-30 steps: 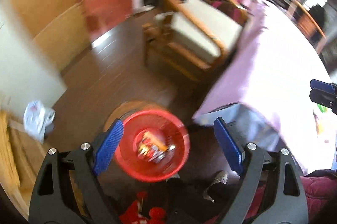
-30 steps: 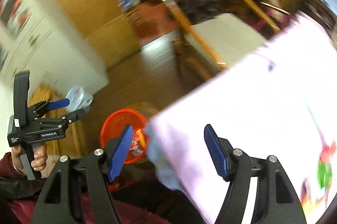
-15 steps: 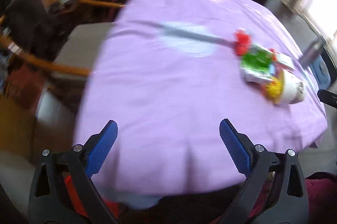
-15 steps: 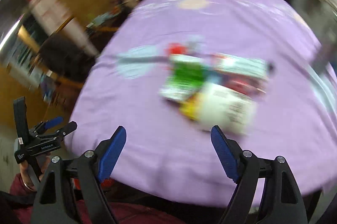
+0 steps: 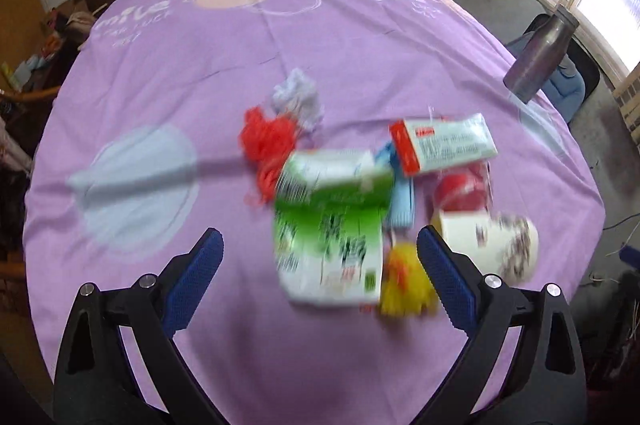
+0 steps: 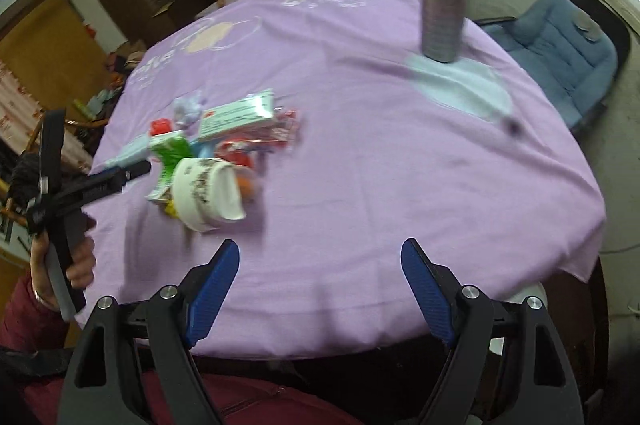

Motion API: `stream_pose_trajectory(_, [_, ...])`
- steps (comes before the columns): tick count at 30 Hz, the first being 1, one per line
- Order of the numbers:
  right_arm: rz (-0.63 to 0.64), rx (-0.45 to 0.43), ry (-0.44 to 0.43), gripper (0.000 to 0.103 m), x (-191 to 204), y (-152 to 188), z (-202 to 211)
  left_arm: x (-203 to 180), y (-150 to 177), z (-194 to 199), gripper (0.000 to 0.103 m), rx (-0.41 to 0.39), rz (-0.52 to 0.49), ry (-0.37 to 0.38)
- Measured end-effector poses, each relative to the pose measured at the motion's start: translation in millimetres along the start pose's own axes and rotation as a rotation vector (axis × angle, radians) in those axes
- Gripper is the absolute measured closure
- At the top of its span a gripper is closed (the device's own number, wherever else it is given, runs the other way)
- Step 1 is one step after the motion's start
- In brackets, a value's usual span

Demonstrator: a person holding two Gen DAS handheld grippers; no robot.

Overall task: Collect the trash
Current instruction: 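Grasp the green tea carton with the left tool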

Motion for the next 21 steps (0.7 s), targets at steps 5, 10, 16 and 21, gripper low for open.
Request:
stream_pose_trajectory(5, [-0.049,-0.002,0.074,0.021,-26,6,9,-4,-15,-41,0.009,0.019,-0.011,-0.02])
stream_pose_trajectory(10, [-0.035,0.009,0.048,0.021,-23,0,0,20,9,-48,0.009,0.082,-0.009,-0.089])
stream_pose_trajectory(16, [0.069,0.064,-0.084,0.021,21,-7,-30,82,68,3,0.009,0.154,0.028,-0.2])
stream_pose_trajectory(21, [0.142,0.092,-0.163,0.021,52,-10,-44,94,92,47,0.009,0.145,0.047,-0.206])
Point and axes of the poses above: each gripper's, at about its wrist camera, not at the fingertips, and z roughly against the way its jaws point, x to its left, y to its underside, the point moved 2 cm from there along -z, roughly the way its jaws point, and after that the axes turned 15 degrees about -x, right-handed, at the moved point
